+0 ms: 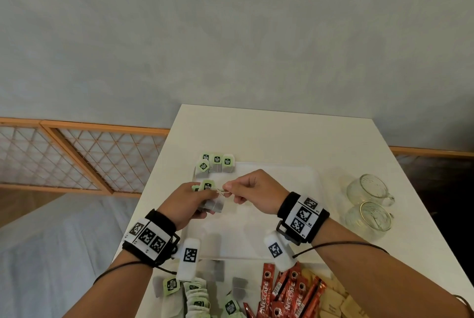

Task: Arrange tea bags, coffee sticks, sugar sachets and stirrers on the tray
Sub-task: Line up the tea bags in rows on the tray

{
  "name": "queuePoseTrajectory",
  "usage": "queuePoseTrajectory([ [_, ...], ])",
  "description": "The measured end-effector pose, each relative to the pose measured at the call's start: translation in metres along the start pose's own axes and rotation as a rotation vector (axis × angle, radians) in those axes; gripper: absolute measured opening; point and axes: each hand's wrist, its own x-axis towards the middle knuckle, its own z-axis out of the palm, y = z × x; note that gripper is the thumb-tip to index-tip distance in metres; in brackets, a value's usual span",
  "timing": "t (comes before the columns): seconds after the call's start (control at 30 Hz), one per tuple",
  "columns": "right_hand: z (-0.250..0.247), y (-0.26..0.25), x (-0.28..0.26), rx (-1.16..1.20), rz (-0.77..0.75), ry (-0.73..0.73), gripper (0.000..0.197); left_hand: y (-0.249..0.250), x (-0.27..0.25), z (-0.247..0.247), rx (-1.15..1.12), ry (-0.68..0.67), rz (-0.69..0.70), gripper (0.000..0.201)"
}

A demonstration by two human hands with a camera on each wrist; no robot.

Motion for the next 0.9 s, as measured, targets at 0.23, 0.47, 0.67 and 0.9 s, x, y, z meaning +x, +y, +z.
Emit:
queuePoseTrajectory([
  [0.23,0.008,0.005,0.002,0.012,-0.035,-0.005,0.019,0.005,-0.004,0.004,-0.081,0.001,0.02,0.036],
  [0.47,0.011,0.008,0.006,-0.043,-0.013,0.125,0.008,0.002,-0.003,0.001,-0.074,0.0,0.067,0.028],
  [0.67,0.011,0.003,0.006,0.151,0.095,0.11,0.005,-0.002,0.002,-0.002,-0.071,0.075,0.114,0.017],
  [0.9,0.008,0.003,0.007,0.226,0.232,0.087,0.003,-0.002,0.007,-0.001,-0.099,0.09,0.148,0.025],
])
